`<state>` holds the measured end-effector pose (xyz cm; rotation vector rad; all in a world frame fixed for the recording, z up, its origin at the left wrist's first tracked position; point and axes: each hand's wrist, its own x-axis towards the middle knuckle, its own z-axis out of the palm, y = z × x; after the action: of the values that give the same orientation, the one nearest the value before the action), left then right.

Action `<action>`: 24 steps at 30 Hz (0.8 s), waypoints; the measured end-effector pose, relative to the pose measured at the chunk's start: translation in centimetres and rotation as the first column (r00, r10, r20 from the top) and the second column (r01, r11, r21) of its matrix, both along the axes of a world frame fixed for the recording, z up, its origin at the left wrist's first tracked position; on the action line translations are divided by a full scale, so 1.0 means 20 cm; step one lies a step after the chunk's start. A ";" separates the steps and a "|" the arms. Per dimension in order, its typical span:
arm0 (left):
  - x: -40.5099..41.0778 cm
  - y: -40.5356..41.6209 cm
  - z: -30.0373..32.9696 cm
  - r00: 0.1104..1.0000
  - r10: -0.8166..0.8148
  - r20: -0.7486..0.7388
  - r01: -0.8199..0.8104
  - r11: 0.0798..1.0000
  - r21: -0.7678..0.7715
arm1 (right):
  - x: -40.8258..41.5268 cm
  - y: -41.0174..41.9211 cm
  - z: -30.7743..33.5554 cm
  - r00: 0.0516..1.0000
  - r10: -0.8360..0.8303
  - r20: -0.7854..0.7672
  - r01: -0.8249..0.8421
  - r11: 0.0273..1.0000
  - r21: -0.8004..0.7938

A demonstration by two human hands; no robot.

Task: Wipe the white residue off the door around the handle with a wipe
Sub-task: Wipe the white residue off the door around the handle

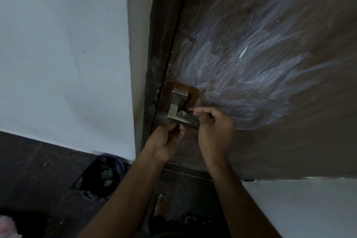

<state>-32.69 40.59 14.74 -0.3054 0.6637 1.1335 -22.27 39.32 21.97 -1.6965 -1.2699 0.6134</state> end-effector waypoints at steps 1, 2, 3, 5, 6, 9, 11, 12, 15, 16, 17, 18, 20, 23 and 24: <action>0.00 0.00 -0.02 1.000 0.010 0.007 -0.010 1.000 -0.015 | 0.00 0.00 0.00 1.000 -0.001 0.000 0.001 1.000 0.003; -0.01 -0.01 -0.03 1.000 0.019 -0.003 -0.020 1.000 -0.023 | 0.01 0.00 0.00 1.000 0.001 0.001 -0.001 1.000 0.004; -0.02 -0.02 -0.04 0.999 0.030 -0.040 -0.031 0.999 -0.021 | 0.01 0.00 0.00 1.000 0.003 0.001 -0.003 1.000 0.004; -0.06 -0.03 -0.07 0.975 0.039 -0.217 -0.036 0.999 0.017 | 0.02 0.00 0.00 1.000 0.005 0.005 -0.005 1.000 0.012; -0.08 -0.03 -0.07 0.936 0.040 -0.351 -0.030 0.999 0.035 | 0.02 0.01 0.00 1.000 0.006 0.009 -0.006 1.000 0.016; -0.13 -0.03 -0.02 0.713 0.079 -0.697 -0.039 0.997 0.073 | 0.01 0.01 -0.01 1.000 0.014 0.015 -0.014 1.000 0.009; -0.13 -0.03 0.02 0.586 0.176 -0.791 -0.059 0.983 0.174 | -0.01 0.02 -0.02 0.999 0.030 0.015 -0.030 1.000 0.006; -0.12 -0.03 0.04 0.535 0.217 -0.817 -0.058 0.973 0.221 | -0.02 0.01 -0.02 0.999 0.040 0.015 -0.040 0.999 0.005; -0.12 -0.02 0.05 0.426 0.262 -0.866 -0.008 0.958 0.286 | -0.05 0.01 -0.02 0.998 0.062 0.009 -0.062 0.998 0.008; -0.12 -0.02 0.06 0.413 0.276 -0.868 0.004 0.952 0.305 | -0.05 0.01 -0.03 0.998 0.063 0.013 -0.063 0.998 0.006; -0.13 -0.02 0.06 0.393 0.296 -0.871 0.020 0.944 0.329 | -0.06 0.01 -0.03 0.998 0.064 0.017 -0.064 0.998 0.005; -0.13 -0.01 0.07 0.362 0.316 -0.877 0.040 0.935 0.354 | -0.06 0.02 -0.03 0.998 0.063 0.016 -0.063 0.998 0.005; -0.13 -0.01 0.09 0.295 0.350 -0.889 0.077 0.919 0.387 | -0.07 0.02 -0.03 0.998 0.059 0.013 -0.059 0.998 0.008; -0.12 0.00 0.10 0.175 0.356 -0.918 0.084 0.924 0.374 | -0.07 0.02 -0.02 0.998 0.054 0.022 -0.055 0.998 0.024; -0.12 0.00 0.09 0.130 0.346 -0.929 0.077 0.931 0.357 | -0.07 0.02 -0.02 0.998 0.052 0.025 -0.053 0.998 0.028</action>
<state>-34.99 40.60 16.64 0.8749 1.6537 1.5529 -23.77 39.66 21.55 -1.6560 -1.3378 0.6045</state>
